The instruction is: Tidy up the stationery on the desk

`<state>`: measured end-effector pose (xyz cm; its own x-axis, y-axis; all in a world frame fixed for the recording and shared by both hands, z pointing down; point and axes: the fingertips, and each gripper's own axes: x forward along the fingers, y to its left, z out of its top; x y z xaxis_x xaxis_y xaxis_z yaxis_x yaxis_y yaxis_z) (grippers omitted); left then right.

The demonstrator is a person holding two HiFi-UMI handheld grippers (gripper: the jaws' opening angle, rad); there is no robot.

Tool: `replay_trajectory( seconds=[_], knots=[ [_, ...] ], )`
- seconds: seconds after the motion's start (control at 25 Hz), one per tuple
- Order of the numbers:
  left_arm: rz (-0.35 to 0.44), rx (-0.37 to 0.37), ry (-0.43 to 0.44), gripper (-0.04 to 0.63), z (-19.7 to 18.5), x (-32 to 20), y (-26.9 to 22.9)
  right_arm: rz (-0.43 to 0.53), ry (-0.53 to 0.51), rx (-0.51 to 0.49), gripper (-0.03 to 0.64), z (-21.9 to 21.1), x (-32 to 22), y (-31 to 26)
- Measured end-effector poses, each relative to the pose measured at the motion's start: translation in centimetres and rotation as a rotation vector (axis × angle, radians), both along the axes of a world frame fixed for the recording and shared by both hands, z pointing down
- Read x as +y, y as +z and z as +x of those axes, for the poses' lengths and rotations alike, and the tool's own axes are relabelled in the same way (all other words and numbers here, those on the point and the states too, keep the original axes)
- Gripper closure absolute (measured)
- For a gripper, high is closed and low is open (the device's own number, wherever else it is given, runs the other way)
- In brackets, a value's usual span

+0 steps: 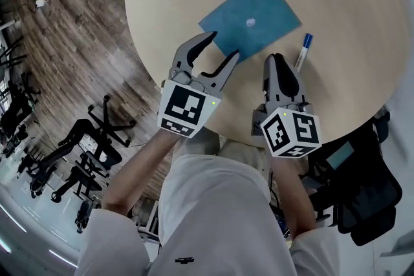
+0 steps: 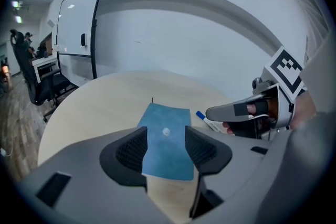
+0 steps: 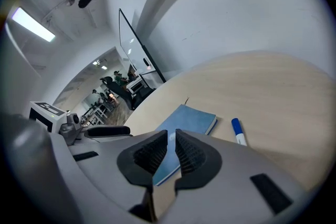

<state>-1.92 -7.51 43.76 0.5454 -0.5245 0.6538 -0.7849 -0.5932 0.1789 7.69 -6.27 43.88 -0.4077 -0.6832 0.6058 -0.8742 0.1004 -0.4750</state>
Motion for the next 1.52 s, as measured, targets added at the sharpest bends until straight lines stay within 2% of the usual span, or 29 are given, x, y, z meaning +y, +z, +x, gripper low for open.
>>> replay_trajectory(
  seconds=[0.12, 0.2, 0.24, 0.56, 0.84, 1.12, 1.52],
  knots=[
    [-0.019, -0.002, 0.003, 0.365, -0.2, -0.8, 1.6, -0.015, 0.011, -0.007, 0.565, 0.0, -0.5, 1.3],
    [-0.034, -0.009, 0.007, 0.353, -0.4, -1.4, 2.8, -0.032, 0.014, -0.014, 0.482, 0.0, -0.9, 2.3],
    [-0.039, -0.017, 0.012, 0.347, -0.5, -1.8, 3.4, -0.039, 0.018, -0.014, 0.479, 0.0, -1.3, 2.9],
    [-0.046, -0.070, 0.056, 0.339, -2.1, -4.6, 6.5, -0.087, 0.071, -0.005, 0.473, 0.0, -3.1, 6.0],
    [-0.093, -0.063, 0.043, 0.334, -2.8, -5.8, 9.2, -0.136, 0.126, 0.006, 0.462, 0.8, -3.4, 8.2],
    [-0.131, -0.022, 0.053, 0.339, -2.5, -5.6, 9.9, -0.174, 0.120, 0.043, 0.462, 0.6, -3.6, 9.6],
    [-0.132, -0.035, 0.054, 0.348, -2.3, -5.4, 9.7, -0.171, 0.142, 0.073, 0.465, 0.9, -3.8, 9.4]
  ],
)
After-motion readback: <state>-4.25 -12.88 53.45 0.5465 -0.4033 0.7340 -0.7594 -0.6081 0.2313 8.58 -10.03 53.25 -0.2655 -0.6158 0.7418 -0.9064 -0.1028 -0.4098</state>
